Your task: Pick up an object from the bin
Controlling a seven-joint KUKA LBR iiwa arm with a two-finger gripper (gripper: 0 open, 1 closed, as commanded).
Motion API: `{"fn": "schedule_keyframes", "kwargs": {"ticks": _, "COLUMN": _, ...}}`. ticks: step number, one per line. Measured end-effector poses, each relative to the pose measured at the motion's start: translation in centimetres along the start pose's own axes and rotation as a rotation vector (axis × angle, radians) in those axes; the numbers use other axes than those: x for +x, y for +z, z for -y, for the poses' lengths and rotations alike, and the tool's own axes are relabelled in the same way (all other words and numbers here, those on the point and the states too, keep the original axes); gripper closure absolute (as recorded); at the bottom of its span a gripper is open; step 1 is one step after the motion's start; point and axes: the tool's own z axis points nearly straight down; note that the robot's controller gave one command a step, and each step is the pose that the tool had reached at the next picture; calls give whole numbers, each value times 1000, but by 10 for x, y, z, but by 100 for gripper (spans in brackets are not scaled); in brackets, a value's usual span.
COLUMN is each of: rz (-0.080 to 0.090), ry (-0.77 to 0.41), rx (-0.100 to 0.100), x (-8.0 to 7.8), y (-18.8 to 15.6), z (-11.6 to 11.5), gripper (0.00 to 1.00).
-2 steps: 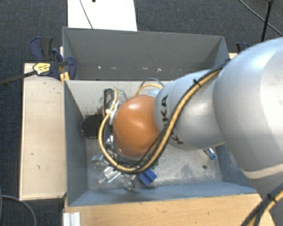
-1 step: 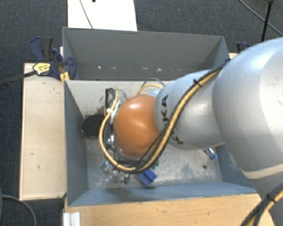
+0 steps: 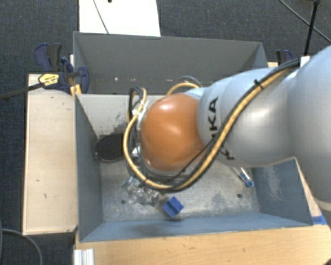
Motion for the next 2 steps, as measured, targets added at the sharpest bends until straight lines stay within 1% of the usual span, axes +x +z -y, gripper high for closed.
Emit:
{"fn": "schedule_keyframes", "kwargs": {"ticks": 1, "rz": 3, "ry": -15, "rx": 3, "x": -5, "y": -95, "z": 28, "gripper": 100}}
{"fn": "schedule_keyframes", "kwargs": {"ticks": 2, "rz": -7, "ry": -411, "rx": -6, "x": 14, "y": -68, "z": 30, "gripper": 100}}
